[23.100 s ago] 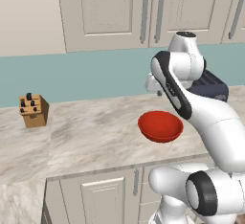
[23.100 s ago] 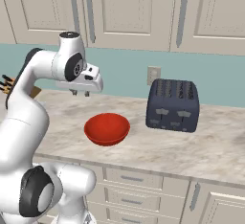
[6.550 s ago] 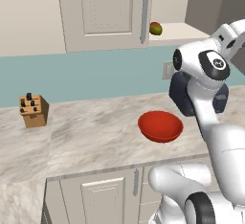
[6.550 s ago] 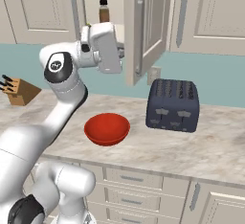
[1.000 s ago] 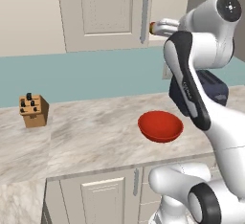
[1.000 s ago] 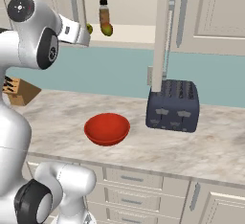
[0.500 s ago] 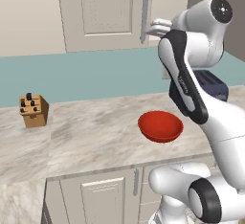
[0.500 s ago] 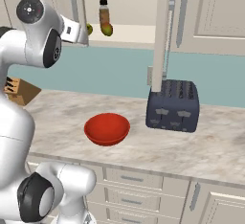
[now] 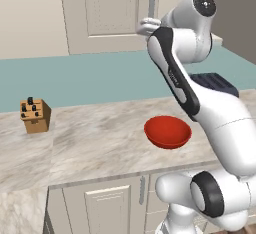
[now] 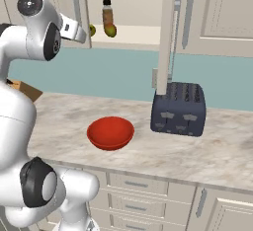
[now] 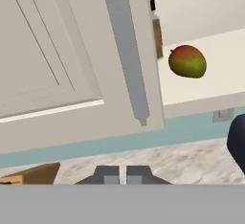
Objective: Open the cabinet. Pick the pear and mango from the cabinet and place them into the bowl. Then close the cabinet.
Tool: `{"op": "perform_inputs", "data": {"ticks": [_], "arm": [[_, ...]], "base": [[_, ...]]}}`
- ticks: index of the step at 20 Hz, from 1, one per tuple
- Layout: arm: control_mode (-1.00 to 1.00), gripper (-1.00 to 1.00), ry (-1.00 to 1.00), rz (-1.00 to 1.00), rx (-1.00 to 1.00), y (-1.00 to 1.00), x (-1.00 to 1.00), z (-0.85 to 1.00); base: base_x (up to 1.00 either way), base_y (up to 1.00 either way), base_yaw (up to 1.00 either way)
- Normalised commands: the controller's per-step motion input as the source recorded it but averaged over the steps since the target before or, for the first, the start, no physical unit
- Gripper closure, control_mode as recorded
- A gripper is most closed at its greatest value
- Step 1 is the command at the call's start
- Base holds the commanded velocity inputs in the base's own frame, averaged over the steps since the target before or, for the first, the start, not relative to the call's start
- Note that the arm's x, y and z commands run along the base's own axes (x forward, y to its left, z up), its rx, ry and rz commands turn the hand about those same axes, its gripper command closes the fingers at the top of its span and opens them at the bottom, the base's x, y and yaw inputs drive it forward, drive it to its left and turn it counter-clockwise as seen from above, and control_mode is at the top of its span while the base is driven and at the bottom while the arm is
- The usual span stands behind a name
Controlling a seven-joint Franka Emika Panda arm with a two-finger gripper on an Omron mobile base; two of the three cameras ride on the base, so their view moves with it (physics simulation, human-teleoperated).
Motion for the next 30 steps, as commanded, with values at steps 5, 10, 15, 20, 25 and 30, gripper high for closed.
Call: {"op": "perform_inputs", "data": {"ticks": [5,10,15,20,25,30], "arm": [[-1.0,1.0,0.02,0.0,0.0,0.0,0.13,0.0],[-1.0,1.0,-0.01,0.0,0.0,0.0,0.16,0.0],[-1.0,1.0,-0.06,0.0,-0.03,0.02,0.18,0.0],[-1.0,1.0,-0.07,0.0,0.0,0.0,0.13,0.04],[-1.0,1.0,-0.01,-0.01,0.0,0.0,0.06,0.12],[-1.0,-1.0,0.0,-0.01,0.0,0.0,0.13,0.06]], "base": [[0.0,0.0,0.0],[0.0,0.0,0.0],[0.0,0.0,0.0],[0.0,0.0,0.0],[0.0,0.0,0.0],[0.0,0.0,0.0]]}}
